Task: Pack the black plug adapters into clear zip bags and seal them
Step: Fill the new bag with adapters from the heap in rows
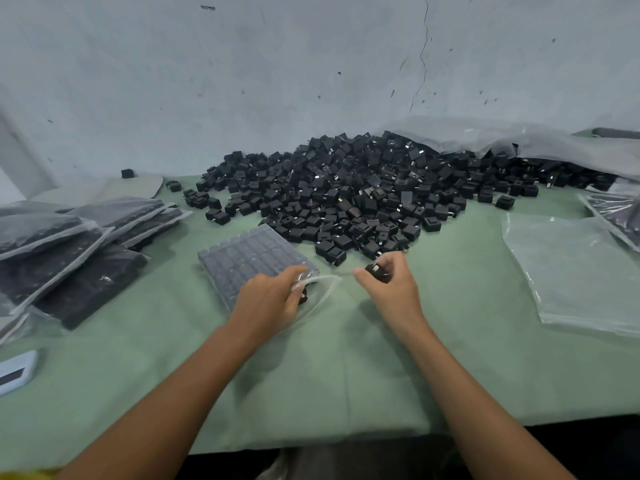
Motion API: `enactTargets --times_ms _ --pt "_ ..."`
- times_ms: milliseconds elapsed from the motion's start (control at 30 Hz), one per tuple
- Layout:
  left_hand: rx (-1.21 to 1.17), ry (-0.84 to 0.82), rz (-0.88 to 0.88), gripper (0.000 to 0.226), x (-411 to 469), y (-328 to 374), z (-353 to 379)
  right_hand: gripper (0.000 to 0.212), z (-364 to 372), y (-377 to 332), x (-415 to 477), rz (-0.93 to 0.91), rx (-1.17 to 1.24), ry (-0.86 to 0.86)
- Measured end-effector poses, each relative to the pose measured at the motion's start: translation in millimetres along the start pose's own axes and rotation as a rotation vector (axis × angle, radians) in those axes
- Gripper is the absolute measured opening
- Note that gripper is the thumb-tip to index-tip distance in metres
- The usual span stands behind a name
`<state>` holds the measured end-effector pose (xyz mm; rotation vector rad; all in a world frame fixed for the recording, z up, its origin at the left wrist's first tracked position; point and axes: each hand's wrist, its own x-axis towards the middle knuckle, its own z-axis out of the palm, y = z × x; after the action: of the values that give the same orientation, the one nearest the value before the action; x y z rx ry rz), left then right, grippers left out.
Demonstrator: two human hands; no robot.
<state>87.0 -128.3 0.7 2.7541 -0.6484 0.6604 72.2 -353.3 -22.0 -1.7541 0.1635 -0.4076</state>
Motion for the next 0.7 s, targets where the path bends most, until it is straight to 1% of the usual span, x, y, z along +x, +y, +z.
enactTargets --times_ms 67,133,167,200,300,333,400,467,567,633,700 --pt "0.043 -0.056 -0.04 0.027 7 0 -1 0.024 16 -5 -13 0.002 0.133 -0.108" --pt "0.067 -0.073 -0.063 0.025 9 0 -1 0.017 26 -5 -23 -0.018 0.237 -0.212" --pt "0.068 -0.067 -0.07 0.025 10 1 -1 0.016 29 -6 -26 -0.008 0.272 -0.257" --pt "0.067 -0.058 -0.077 0.024 11 1 -1 0.02 31 -6 -28 0.017 0.281 -0.29" --pt "0.052 -0.054 -0.087 0.025 12 0 1 0.037 37 -6 -32 0.099 0.227 -0.309" --pt "0.05 -0.048 -0.085 0.025 12 0 2 0.038 40 -6 -32 0.102 0.228 -0.305" --pt "0.05 -0.026 -0.076 0.023 12 1 2 0.032 44 -6 -33 0.06 0.231 -0.284" --pt "0.053 -0.015 -0.072 0.021 11 1 2 0.025 49 -4 -33 -0.01 0.079 -0.217" --pt "0.058 -0.013 -0.059 0.02 11 1 2 0.027 58 0 -34 -0.09 -0.223 -0.098" --pt "0.059 0.002 -0.055 0.019 10 1 2 0.026 64 1 -34 -0.144 -0.348 -0.036" --pt "0.055 0.022 -0.05 0.019 9 0 3 0.026 68 0 -31 -0.156 -0.476 -0.008"
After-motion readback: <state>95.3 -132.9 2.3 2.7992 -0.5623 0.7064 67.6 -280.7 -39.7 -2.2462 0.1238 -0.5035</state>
